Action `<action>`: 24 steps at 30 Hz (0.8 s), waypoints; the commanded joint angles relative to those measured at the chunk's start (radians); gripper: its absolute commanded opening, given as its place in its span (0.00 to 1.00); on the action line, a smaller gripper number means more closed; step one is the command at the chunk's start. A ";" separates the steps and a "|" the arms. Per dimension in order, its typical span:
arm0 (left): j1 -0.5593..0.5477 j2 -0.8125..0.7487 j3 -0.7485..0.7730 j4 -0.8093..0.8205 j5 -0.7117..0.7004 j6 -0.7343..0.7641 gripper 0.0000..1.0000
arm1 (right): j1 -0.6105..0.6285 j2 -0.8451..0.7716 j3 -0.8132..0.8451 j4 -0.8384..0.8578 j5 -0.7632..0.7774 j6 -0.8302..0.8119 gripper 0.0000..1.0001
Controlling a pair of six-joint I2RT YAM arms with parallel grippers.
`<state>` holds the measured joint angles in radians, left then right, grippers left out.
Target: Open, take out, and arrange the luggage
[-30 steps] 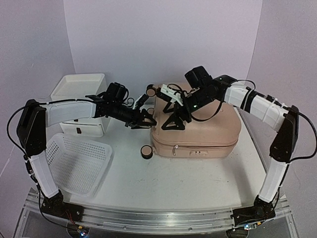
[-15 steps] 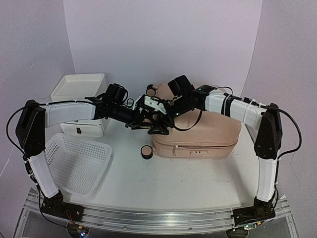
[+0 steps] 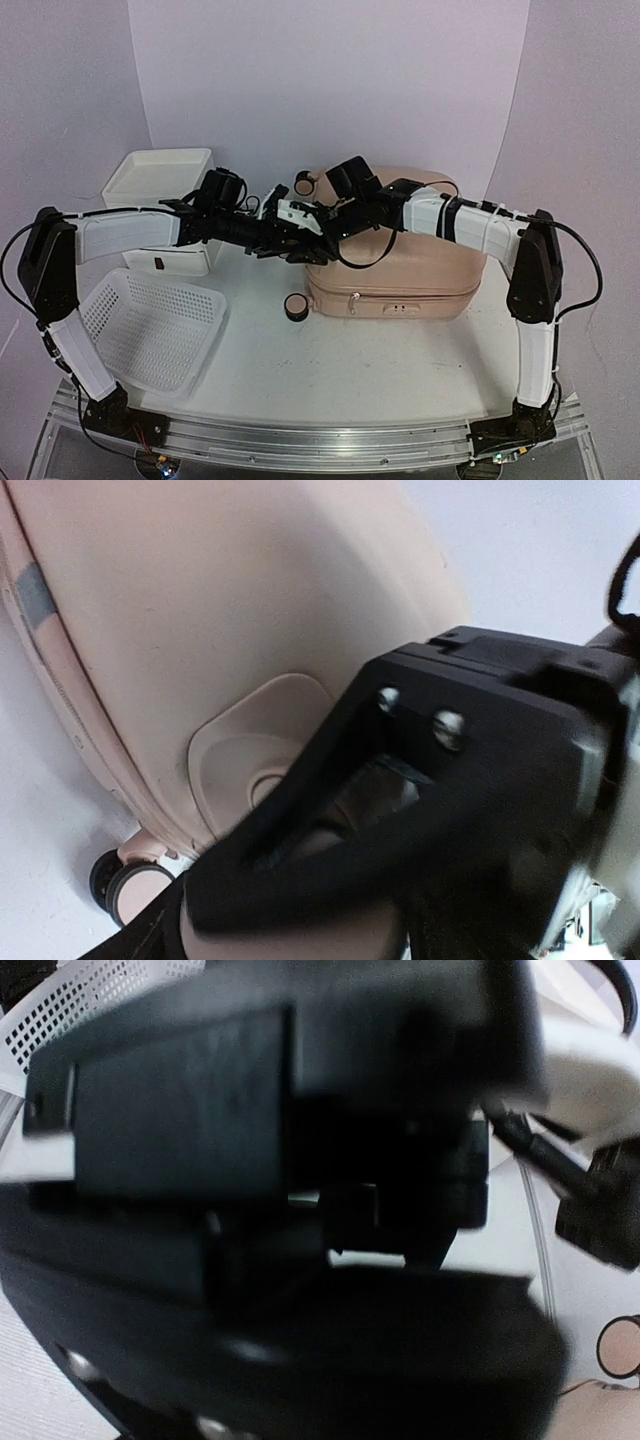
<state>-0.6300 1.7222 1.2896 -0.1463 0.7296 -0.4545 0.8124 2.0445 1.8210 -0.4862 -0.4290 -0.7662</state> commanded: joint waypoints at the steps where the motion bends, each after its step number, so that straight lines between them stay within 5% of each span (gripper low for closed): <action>1: -0.007 -0.173 -0.057 0.048 0.042 0.007 0.73 | -0.007 0.029 0.029 0.041 0.045 0.030 0.55; 14: 0.024 -0.594 -0.434 0.111 -0.216 0.055 0.94 | -0.013 0.007 0.003 0.041 0.070 0.074 0.30; 19: -0.258 -0.659 -0.576 0.319 -0.515 0.178 0.83 | -0.025 0.000 0.016 -0.009 0.058 0.118 0.13; 24: -0.484 -0.423 -0.569 0.547 -0.710 0.215 0.68 | -0.037 0.003 0.061 -0.073 0.044 0.156 0.00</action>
<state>-0.9989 1.1427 0.7231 0.1200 0.2432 -0.3096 0.8085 2.0453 1.8347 -0.4557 -0.4316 -0.6868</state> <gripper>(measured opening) 0.710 0.516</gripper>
